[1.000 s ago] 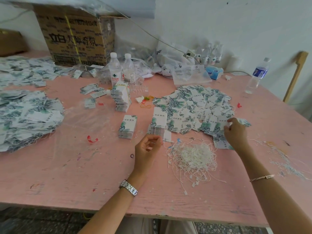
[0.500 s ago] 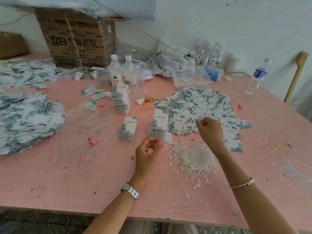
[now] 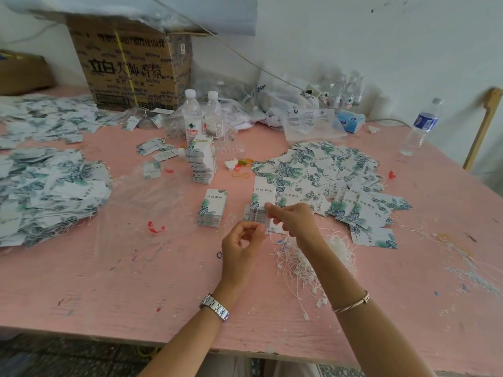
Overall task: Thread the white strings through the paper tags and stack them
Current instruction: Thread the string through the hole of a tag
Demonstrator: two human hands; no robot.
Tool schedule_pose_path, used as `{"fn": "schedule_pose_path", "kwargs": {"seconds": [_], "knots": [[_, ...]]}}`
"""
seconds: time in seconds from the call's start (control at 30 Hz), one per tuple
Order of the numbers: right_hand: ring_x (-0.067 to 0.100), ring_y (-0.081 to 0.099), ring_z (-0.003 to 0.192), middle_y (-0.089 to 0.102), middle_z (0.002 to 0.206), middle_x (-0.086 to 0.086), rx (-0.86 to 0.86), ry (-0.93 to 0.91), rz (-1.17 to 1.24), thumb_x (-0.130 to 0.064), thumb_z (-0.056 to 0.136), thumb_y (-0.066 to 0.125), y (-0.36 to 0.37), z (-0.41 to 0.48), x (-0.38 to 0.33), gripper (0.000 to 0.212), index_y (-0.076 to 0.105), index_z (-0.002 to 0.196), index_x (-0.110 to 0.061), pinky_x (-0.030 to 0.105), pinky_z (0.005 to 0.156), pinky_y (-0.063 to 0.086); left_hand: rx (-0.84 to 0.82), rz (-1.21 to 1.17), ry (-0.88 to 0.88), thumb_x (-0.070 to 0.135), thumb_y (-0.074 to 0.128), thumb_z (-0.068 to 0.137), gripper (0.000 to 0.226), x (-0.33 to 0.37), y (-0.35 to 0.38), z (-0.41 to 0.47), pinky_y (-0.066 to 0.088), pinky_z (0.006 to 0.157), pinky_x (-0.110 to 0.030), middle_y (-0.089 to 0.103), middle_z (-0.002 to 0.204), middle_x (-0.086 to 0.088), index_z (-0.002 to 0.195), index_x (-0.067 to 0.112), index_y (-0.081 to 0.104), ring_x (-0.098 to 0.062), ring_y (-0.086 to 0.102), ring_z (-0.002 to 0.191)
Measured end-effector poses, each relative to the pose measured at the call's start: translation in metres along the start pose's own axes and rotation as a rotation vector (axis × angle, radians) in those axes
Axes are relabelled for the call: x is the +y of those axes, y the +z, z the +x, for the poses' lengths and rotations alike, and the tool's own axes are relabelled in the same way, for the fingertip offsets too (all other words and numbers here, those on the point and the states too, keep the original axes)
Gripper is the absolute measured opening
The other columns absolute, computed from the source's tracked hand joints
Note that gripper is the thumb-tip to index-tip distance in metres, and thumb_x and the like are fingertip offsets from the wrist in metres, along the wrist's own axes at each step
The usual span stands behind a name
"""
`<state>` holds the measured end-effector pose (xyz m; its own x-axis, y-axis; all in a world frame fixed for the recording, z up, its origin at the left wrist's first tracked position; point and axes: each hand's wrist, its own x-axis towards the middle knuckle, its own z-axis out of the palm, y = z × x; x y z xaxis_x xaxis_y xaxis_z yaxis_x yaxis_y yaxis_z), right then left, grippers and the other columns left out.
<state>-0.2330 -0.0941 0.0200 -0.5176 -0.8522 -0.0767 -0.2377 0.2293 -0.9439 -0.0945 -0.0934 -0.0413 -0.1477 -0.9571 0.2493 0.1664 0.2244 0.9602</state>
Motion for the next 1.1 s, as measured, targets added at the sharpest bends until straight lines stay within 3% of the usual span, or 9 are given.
{"fn": "schedule_pose_path", "kwargs": {"seconds": [0.1,0.3,0.4,0.53,0.7,0.87,1.0,1.1], "knots": [[0.007,0.039,0.042,0.061,0.057,-0.002,0.016,0.043,0.050,-0.034,0.085,0.078,-0.001,0.001,0.000,0.034,0.072,0.063,-0.008,0.017,0.038,0.031,0.005,-0.003,-0.006,0.017,0.072,0.091,0.002,0.000,0.001,0.001,0.049,0.071,-0.016,0.074,0.080,0.001,0.090,0.018,0.072,-0.011,0.065,0.077],[0.009,0.039,0.045,0.064,0.057,-0.005,0.001,0.061,0.133,-0.028,0.088,0.075,-0.006,0.003,0.000,0.026,0.074,0.068,-0.012,0.018,0.039,0.030,0.002,-0.012,-0.021,0.017,0.073,0.091,0.001,-0.002,0.001,0.001,0.050,0.073,-0.019,0.074,0.082,-0.003,0.091,0.017,0.072,-0.026,0.066,0.083],[0.006,0.038,0.040,0.066,0.057,-0.006,-0.034,0.057,0.142,-0.025,0.091,0.072,-0.008,0.003,0.000,0.024,0.076,0.073,-0.009,0.016,0.038,0.027,0.002,-0.015,-0.015,0.033,0.075,0.086,0.016,-0.001,0.000,0.001,0.049,0.073,-0.017,0.073,0.082,-0.001,0.091,0.018,0.072,-0.025,0.066,0.083],[0.006,0.037,0.039,0.068,0.060,-0.003,-0.072,0.062,0.137,-0.022,0.095,0.067,-0.012,0.002,-0.001,0.024,0.077,0.077,-0.009,0.017,0.038,0.025,0.088,0.105,0.080,0.021,0.073,0.091,0.003,0.001,-0.003,0.002,0.042,0.071,-0.009,0.070,0.081,0.008,0.091,0.021,0.070,-0.018,0.060,0.077],[0.007,0.036,0.045,0.068,0.066,-0.004,-0.058,-0.026,0.150,-0.024,0.097,0.064,-0.019,-0.005,0.001,0.027,0.078,0.082,-0.006,0.016,0.041,0.029,0.352,0.469,0.271,0.017,0.071,0.092,0.008,0.008,-0.021,0.023,0.049,0.068,-0.034,0.065,0.089,0.010,0.099,0.018,0.067,-0.016,0.052,0.073],[0.007,0.034,0.046,0.065,0.059,-0.010,-0.063,-0.179,0.169,-0.027,0.097,0.064,-0.025,-0.016,0.006,0.038,0.070,0.077,0.005,0.013,0.045,0.032,0.413,0.685,0.049,0.029,0.068,0.093,0.031,0.008,-0.059,0.067,0.048,0.085,-0.045,0.064,0.118,-0.007,0.118,0.011,0.065,-0.031,0.056,0.106],[0.004,0.038,0.046,0.066,0.061,-0.014,-0.096,-0.244,0.145,-0.027,0.097,0.064,-0.025,-0.022,0.010,0.037,0.071,0.080,0.005,0.011,0.047,0.033,0.200,0.843,-0.273,0.057,0.065,0.089,0.060,0.009,-0.083,0.097,0.042,0.103,-0.045,0.061,0.132,-0.007,0.132,0.016,0.061,-0.036,0.051,0.124],[0.001,0.039,0.044,0.063,0.057,-0.015,-0.123,-0.265,0.174,-0.025,0.097,0.063,-0.024,-0.025,0.011,0.034,0.071,0.080,0.003,0.010,0.047,0.033,0.089,0.890,-0.322,0.064,0.068,0.084,0.060,0.009,-0.088,0.106,0.044,0.102,-0.045,0.067,0.125,-0.004,0.125,0.019,0.068,-0.034,0.056,0.121]]}}
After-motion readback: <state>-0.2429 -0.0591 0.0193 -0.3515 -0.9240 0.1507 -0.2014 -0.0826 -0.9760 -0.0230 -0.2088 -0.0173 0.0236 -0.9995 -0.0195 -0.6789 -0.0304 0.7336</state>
